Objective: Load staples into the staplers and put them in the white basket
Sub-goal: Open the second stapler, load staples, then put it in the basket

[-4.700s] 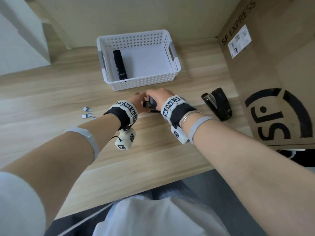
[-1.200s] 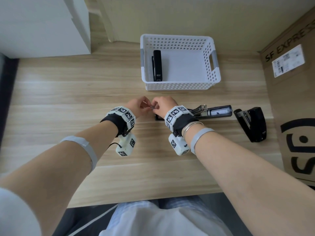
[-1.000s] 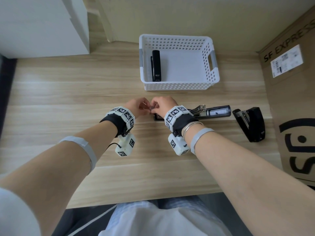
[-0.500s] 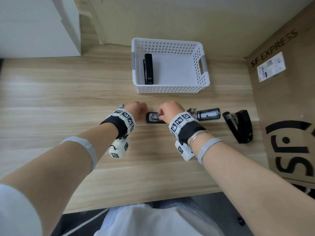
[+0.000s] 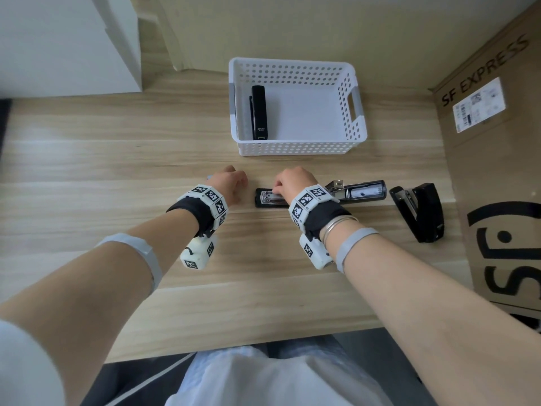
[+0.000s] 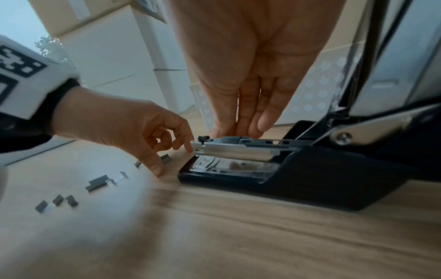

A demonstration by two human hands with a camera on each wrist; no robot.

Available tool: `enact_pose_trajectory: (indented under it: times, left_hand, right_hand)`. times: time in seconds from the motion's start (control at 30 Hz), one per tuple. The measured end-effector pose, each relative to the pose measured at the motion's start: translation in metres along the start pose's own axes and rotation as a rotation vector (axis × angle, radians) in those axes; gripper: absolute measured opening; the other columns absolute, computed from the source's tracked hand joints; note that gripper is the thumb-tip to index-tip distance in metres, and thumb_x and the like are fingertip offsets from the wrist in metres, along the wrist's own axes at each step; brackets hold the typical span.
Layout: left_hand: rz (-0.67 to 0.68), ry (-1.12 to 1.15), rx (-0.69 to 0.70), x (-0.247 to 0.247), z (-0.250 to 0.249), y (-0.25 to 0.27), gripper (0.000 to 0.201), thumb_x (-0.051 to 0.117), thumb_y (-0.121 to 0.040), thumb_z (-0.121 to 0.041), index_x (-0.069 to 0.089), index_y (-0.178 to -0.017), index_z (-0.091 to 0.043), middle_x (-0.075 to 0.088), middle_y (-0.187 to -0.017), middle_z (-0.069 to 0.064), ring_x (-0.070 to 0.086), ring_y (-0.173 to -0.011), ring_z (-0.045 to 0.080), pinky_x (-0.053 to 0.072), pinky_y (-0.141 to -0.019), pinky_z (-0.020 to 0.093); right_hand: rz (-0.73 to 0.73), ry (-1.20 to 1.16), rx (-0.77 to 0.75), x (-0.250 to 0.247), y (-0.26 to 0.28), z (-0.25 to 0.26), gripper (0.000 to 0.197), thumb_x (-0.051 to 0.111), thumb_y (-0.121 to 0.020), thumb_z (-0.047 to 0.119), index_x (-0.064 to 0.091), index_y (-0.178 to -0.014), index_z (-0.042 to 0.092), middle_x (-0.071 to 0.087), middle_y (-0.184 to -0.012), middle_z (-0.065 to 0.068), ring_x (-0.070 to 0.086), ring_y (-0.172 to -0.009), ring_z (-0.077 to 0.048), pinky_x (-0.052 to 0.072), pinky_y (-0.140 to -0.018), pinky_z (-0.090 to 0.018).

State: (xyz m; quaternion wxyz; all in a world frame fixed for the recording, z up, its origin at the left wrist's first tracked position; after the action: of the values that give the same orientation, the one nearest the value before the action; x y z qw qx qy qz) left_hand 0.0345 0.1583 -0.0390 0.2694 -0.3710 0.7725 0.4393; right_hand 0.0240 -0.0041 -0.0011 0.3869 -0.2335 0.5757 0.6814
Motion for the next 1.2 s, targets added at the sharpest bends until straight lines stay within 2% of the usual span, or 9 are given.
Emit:
enact_pose_trajectory:
  times: [0.13,0.27,0.37,0.6,0.77,0.87,1.0,1.17,1.2]
  left_hand:
    - [-0.02,-0.016,0.005,-0.001,0.005,0.0,0.031,0.061,-0.077,-0.002,0.062,-0.105,-0.013,0.057,-0.105,0.011,0.057,-0.093,0.03,0.044,-0.079,0.029]
    - [-0.033,-0.044,0.013,-0.001,0.002,-0.001,0.022,0.056,-0.079,-0.003,0.065,-0.098,-0.009,0.049,-0.087,0.002,0.059,-0.094,0.032,0.046,-0.075,0.03]
    - [-0.014,-0.041,0.021,-0.002,0.002,-0.003,0.018,0.058,-0.079,-0.003,0.067,-0.095,-0.008,0.05,-0.085,0.002,0.06,-0.094,0.033,0.049,-0.082,0.034]
    - [-0.015,-0.056,0.001,-0.004,0.0,-0.002,0.022,0.055,-0.083,-0.004,0.066,-0.102,-0.006,0.047,-0.089,0.004,0.053,-0.087,0.028,0.046,-0.081,0.031]
    - [-0.083,0.02,0.023,-0.003,-0.006,0.0,0.023,0.054,-0.081,0.0,0.073,-0.091,-0.007,0.055,-0.107,0.013,0.06,-0.094,0.032,0.05,-0.085,0.036]
    - [-0.128,0.117,0.077,-0.004,-0.014,0.001,0.017,0.058,-0.078,0.003,0.07,-0.088,-0.004,0.049,-0.093,0.003,0.058,-0.082,0.021,0.048,-0.081,0.029]
    - [-0.135,0.297,0.184,-0.004,-0.025,0.003,0.009,0.06,-0.078,0.008,0.063,-0.085,0.004,0.056,-0.081,0.006,0.058,-0.077,0.021,0.047,-0.076,0.028]
    - [-0.136,0.378,0.175,-0.005,-0.032,0.004,0.019,0.062,-0.078,0.005,0.057,-0.078,-0.013,0.055,-0.073,-0.004,0.057,-0.078,0.018,0.046,-0.067,0.009]
    - [-0.135,0.379,0.17,-0.005,-0.033,0.004,0.021,0.062,-0.078,0.004,0.055,-0.077,-0.015,0.054,-0.071,-0.006,0.056,-0.077,0.018,0.046,-0.065,0.01]
  right_hand:
    - [0.03,0.067,-0.025,-0.001,0.001,-0.001,0.018,0.065,-0.088,0.019,0.069,-0.104,0.013,0.069,-0.109,-0.007,0.065,-0.1,-0.027,0.049,-0.082,-0.029]
    - [0.009,0.191,-0.003,-0.004,0.007,-0.008,0.026,0.054,-0.089,0.0,0.065,-0.112,0.006,0.067,-0.11,-0.013,0.065,-0.099,-0.032,0.052,-0.085,-0.032]
    - [-0.016,0.203,0.011,-0.007,0.011,-0.008,0.031,0.048,-0.088,-0.006,0.064,-0.112,0.003,0.066,-0.111,-0.016,0.064,-0.102,-0.033,0.051,-0.085,-0.033]
    - [0.016,0.055,0.06,-0.018,0.009,-0.009,0.033,0.048,-0.091,0.001,0.064,-0.118,0.007,0.059,-0.127,-0.015,0.061,-0.111,-0.032,0.05,-0.096,-0.035]
    - [-0.032,0.004,0.001,-0.01,0.01,-0.001,0.028,0.053,-0.09,0.004,0.069,-0.108,0.019,0.065,-0.12,-0.006,0.064,-0.106,-0.027,0.053,-0.092,-0.033]
    - [-0.056,-0.02,-0.051,-0.006,0.011,0.007,0.021,0.06,-0.089,0.013,0.07,-0.107,0.02,0.069,-0.114,-0.004,0.065,-0.103,-0.024,0.053,-0.091,-0.032]
    - [-0.057,-0.076,-0.098,-0.004,0.012,0.014,0.031,0.064,-0.088,0.029,0.067,-0.117,0.019,0.069,-0.116,-0.004,0.063,-0.107,-0.023,0.049,-0.092,-0.028]
    - [-0.088,-0.101,-0.13,-0.009,0.013,0.015,0.025,0.064,-0.088,0.029,0.071,-0.108,0.016,0.072,-0.109,-0.003,0.064,-0.105,-0.021,0.049,-0.092,-0.031]
    - [-0.099,-0.093,-0.135,-0.01,0.014,0.014,0.024,0.065,-0.087,0.029,0.072,-0.106,0.016,0.072,-0.108,-0.003,0.064,-0.104,-0.02,0.049,-0.091,-0.029]
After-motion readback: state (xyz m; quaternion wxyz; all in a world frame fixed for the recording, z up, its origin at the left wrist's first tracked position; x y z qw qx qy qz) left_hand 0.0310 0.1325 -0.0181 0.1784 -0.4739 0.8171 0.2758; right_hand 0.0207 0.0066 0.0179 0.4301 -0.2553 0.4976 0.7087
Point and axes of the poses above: each hand's wrist, its own y-axis away from the middle knuckle, its own x-axis out of the palm, z = x × y, the point moved 2 cm from there along -y, towards the middle knuckle
